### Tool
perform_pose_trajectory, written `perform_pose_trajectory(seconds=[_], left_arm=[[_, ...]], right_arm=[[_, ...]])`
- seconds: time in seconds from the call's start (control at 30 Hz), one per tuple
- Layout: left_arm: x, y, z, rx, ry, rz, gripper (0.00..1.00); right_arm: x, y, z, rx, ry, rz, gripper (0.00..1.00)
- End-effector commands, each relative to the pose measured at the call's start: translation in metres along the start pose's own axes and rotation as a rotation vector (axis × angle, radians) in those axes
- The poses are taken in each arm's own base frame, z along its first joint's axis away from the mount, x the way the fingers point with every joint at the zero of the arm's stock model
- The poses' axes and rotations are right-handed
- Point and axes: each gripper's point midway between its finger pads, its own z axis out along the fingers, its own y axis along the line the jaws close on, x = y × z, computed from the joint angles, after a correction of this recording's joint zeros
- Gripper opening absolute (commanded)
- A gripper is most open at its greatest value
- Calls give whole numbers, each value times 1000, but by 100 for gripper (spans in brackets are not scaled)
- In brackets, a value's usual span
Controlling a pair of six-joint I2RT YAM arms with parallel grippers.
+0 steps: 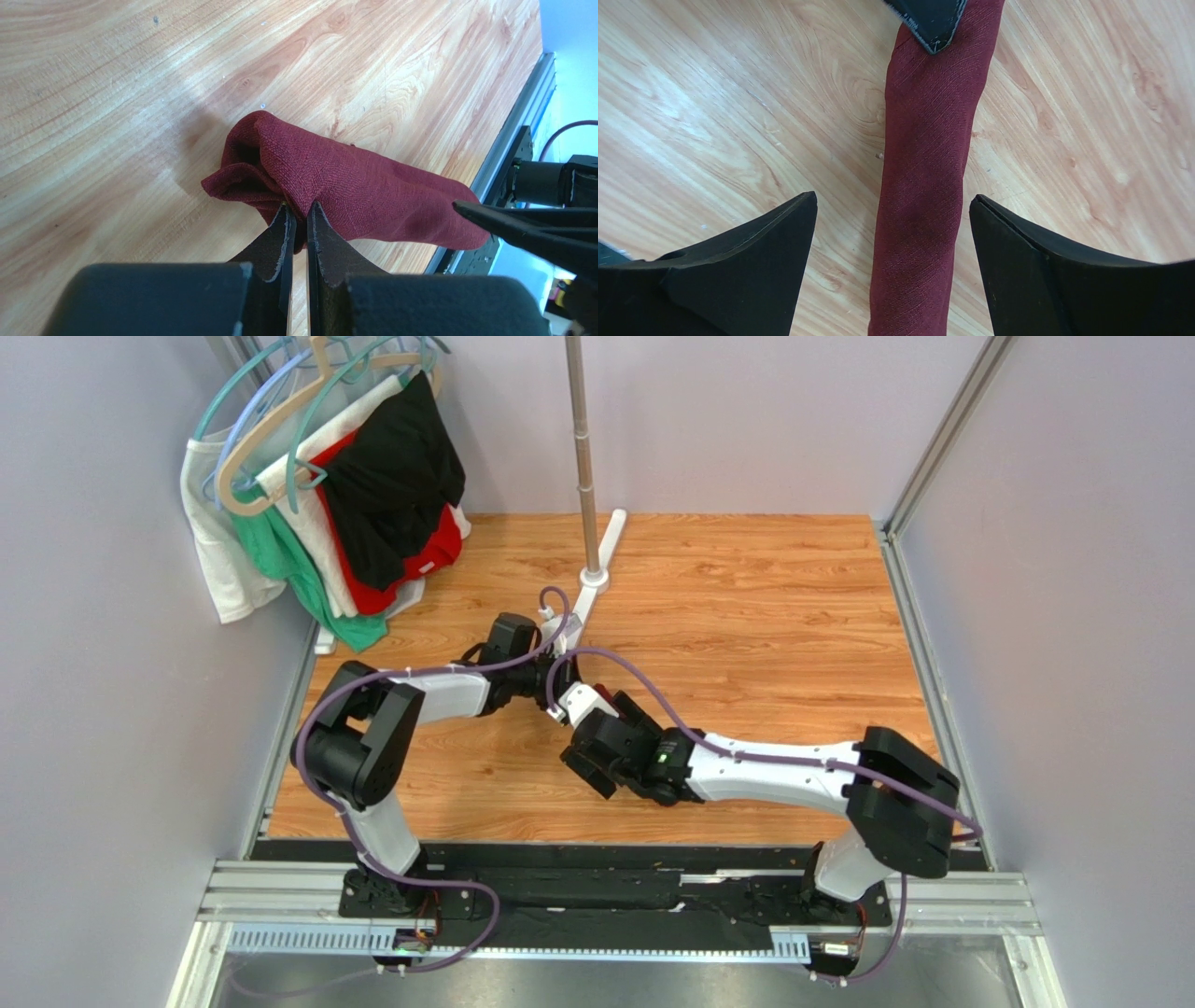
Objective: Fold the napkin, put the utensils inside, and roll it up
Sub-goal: Roll the napkin at the center of the board.
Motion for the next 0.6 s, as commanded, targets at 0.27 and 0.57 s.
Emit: perform_pose_trajectory(seconds=[0.27,0.57], left_arm=[[2,0,8,9,60,-40,0],[0,-3,6,15,66,-36,0]], right_arm=[[9,-10,20,185,-18,-119,79],[29,-7,38,171,47,-99,49]])
